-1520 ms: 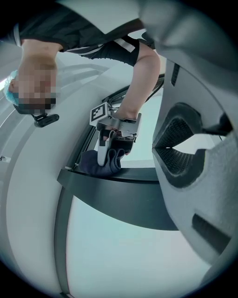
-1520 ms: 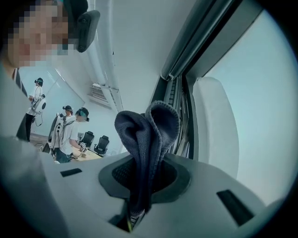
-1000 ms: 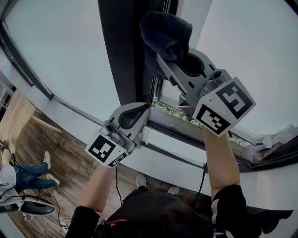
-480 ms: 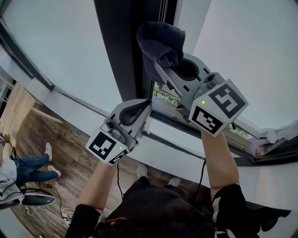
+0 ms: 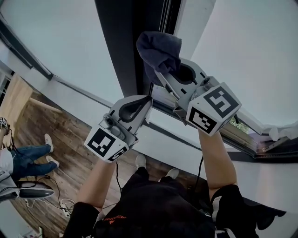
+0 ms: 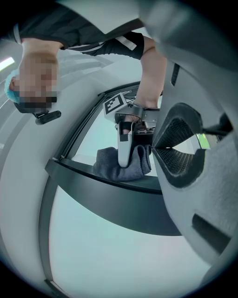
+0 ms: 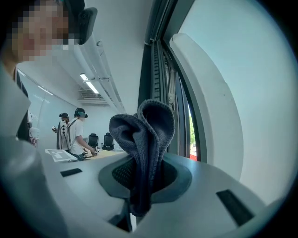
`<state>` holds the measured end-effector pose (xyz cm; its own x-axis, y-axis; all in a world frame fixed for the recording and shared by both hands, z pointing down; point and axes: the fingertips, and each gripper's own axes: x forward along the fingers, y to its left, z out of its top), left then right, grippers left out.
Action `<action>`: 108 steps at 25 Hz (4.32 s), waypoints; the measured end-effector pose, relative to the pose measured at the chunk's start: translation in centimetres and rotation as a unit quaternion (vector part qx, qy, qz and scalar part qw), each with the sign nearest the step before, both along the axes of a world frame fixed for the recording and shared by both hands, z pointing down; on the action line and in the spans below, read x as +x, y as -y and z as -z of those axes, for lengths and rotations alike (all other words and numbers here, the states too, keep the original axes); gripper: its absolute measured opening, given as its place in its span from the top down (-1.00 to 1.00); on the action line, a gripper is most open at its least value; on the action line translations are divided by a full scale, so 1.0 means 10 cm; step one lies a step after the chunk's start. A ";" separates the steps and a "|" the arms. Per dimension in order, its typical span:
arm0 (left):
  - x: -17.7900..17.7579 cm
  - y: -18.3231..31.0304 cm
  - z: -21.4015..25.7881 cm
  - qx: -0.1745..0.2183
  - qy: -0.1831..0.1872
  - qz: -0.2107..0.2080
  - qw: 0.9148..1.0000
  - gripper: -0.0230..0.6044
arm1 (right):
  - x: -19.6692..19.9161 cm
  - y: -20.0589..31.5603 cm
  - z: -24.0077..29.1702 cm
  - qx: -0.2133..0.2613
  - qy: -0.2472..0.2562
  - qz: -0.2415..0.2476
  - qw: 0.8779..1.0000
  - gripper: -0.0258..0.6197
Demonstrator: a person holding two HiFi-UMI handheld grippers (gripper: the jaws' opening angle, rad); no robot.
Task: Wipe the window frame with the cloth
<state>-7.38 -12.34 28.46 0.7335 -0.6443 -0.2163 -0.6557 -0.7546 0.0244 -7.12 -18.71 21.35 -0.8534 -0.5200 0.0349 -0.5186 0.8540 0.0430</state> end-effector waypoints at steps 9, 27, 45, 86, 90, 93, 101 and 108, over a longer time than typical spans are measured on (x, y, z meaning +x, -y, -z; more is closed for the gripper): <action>0.01 0.02 -0.31 -0.026 -0.001 0.002 1.000 0.87 | 0.01 0.03 -0.54 -0.043 -0.004 0.003 0.999 0.75; -0.11 -0.03 -0.92 -0.086 -0.006 0.025 0.996 0.86 | -0.06 0.03 -1.66 -0.148 -0.017 0.002 0.989 0.75; -0.24 -0.01 -1.42 -0.129 -0.011 0.032 0.991 0.87 | -0.08 0.04 -2.63 -0.230 -0.037 -0.011 0.972 0.75; -0.24 -0.27 -1.85 -0.166 -0.004 0.030 0.986 0.87 | 0.05 -0.34 -3.68 -0.311 -0.075 -0.036 0.947 0.75; -0.23 -0.31 -1.84 -0.164 -0.002 0.029 0.986 0.87 | 0.08 -0.42 -3.70 -0.312 -0.075 -0.037 0.946 0.75; -0.21 -0.35 -1.80 -0.159 -0.001 0.027 0.987 0.87 | 0.13 -0.47 -3.63 -0.306 -0.072 -0.039 0.949 0.75; -0.19 -0.44 -1.61 -0.145 0.005 0.016 0.989 0.87 | 0.23 -0.56 -3.23 -0.277 -0.060 -0.046 0.958 0.75; -0.17 -0.41 -1.39 -0.132 0.011 0.005 0.991 0.87 | 0.34 -0.53 -2.78 -0.247 -0.046 -0.053 0.967 0.75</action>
<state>-9.03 -8.28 42.37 0.7289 -0.6842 -0.0243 -0.6661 -0.7169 0.2058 -3.75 -13.41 49.14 -0.7776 -0.5058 0.3736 -0.6181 0.7241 -0.3060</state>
